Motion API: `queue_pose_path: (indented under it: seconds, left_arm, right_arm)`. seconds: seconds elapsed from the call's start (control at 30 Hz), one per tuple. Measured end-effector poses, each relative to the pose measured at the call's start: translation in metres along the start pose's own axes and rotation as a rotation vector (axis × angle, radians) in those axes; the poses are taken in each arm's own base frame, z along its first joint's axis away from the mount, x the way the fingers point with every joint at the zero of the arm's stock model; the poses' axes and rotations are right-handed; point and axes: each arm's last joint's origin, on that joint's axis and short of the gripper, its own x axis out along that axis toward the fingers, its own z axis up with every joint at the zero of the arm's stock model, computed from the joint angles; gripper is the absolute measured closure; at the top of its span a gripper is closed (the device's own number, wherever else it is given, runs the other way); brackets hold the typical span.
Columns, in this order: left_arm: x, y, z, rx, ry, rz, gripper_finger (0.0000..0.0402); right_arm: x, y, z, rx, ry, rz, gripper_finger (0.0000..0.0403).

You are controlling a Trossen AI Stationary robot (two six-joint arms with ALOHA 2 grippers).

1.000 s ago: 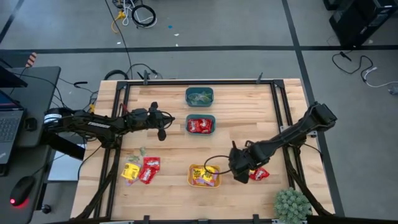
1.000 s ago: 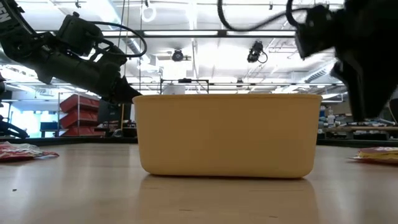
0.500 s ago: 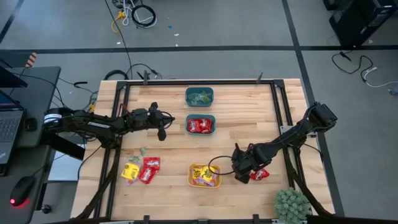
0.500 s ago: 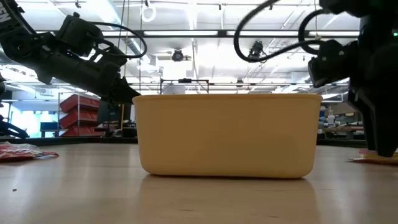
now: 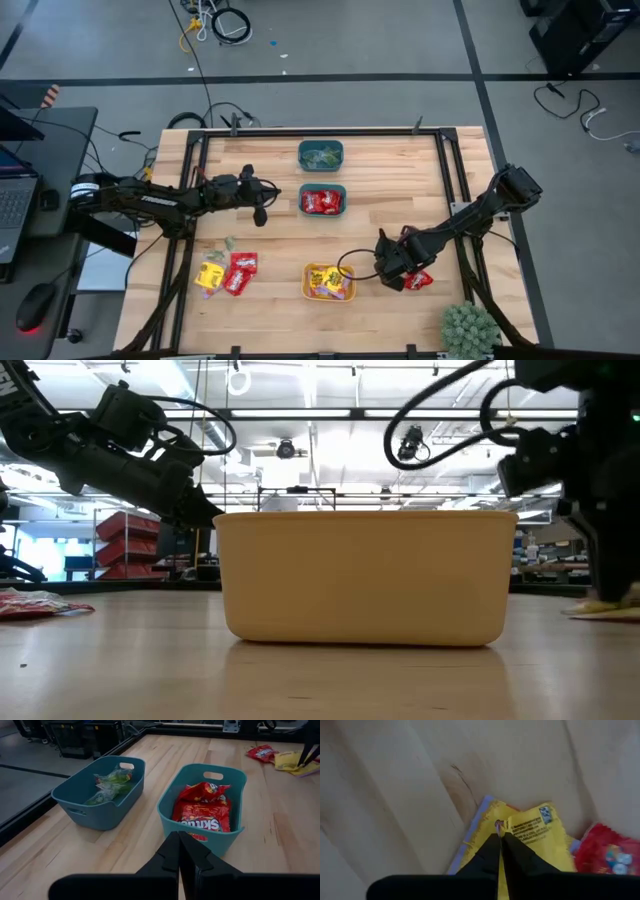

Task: Sort candy
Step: Put the yellow candy into the yellow bin

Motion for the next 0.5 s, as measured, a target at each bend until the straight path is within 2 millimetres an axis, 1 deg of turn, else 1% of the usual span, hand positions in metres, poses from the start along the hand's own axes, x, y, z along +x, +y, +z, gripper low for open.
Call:
queue_pose_path:
  seconds: [0.1, 0.23, 0.4, 0.5]
  left_arm:
    - [0.000, 0.000, 0.000, 0.000, 0.000, 0.000, 0.0398]
    - [0.000, 0.000, 0.000, 0.000, 0.000, 0.000, 0.0398]
    - [0.000, 0.000, 0.000, 0.000, 0.001, 0.000, 0.0398]
    - [0.000, 0.000, 0.000, 0.000, 0.001, 0.000, 0.0398]
  right_arm:
    - [-0.010, 0.002, 0.004, -0.026, 0.007, -0.009, 0.0399]
    - [-0.029, 0.009, 0.017, -0.063, -0.031, 0.008, 0.0401]
    - [-0.064, 0.020, 0.042, -0.131, -0.168, 0.068, 0.0402]
    - [-0.086, 0.027, 0.061, -0.169, -0.283, 0.142, 0.0402]
